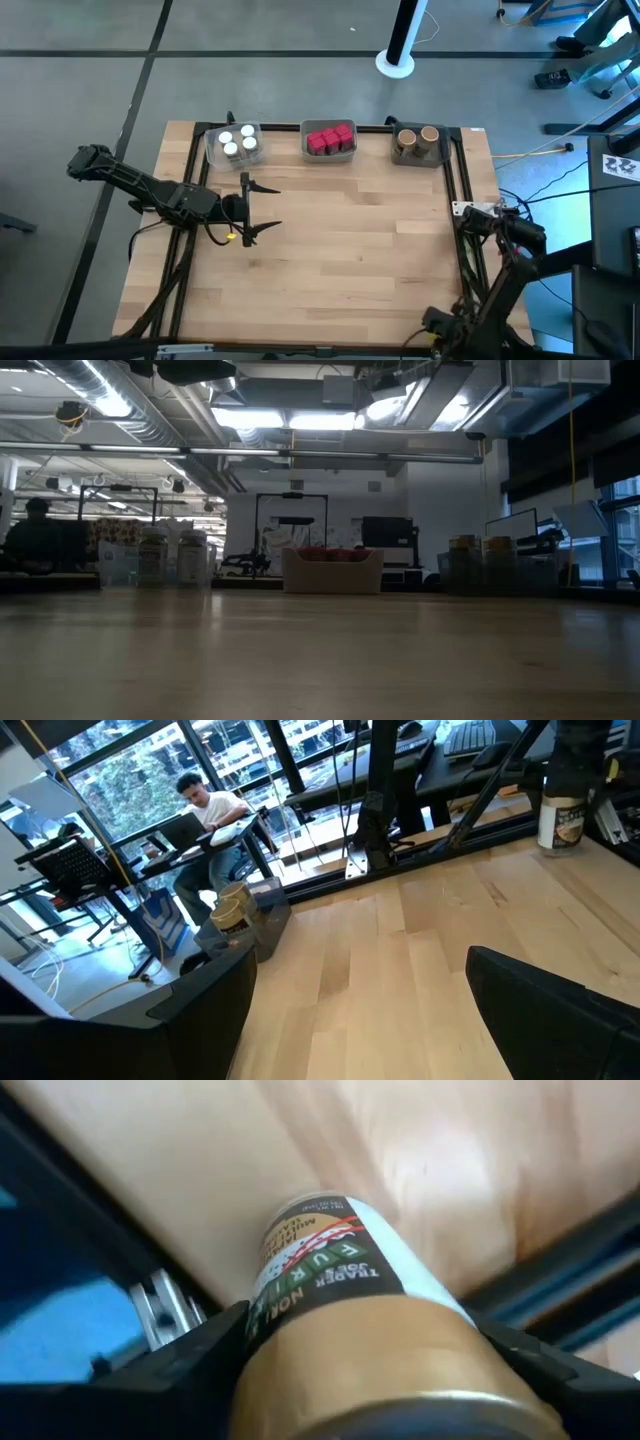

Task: Sort spices by type
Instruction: Put the gold seasoning bottle into the black bin

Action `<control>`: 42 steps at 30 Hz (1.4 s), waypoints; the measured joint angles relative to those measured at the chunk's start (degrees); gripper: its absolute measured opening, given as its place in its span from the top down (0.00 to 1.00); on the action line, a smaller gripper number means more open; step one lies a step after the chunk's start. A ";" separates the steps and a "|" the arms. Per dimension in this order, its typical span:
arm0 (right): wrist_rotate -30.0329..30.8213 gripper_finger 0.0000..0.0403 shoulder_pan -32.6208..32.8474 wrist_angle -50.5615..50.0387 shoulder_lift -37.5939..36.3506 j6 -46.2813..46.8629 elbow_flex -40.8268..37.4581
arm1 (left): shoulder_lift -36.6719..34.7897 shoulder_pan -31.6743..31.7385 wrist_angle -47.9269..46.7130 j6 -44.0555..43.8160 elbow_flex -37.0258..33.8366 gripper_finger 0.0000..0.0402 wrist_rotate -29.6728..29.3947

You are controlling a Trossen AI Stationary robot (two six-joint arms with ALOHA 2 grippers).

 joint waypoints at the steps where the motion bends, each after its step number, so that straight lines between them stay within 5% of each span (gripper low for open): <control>1: 0.90 0.26 -0.64 -0.09 0.00 -0.35 0.02 | 0.00 0.00 0.02 0.00 0.00 0.14 0.00; 26: 4.89 0.23 -21.90 -0.98 0.00 -12.85 -0.06 | 0.00 0.00 0.00 -0.33 0.00 0.14 0.00; 42: 8.68 0.24 -23.70 1.11 0.00 -13.73 -0.06 | 0.00 0.00 0.00 -0.33 0.00 0.14 -0.01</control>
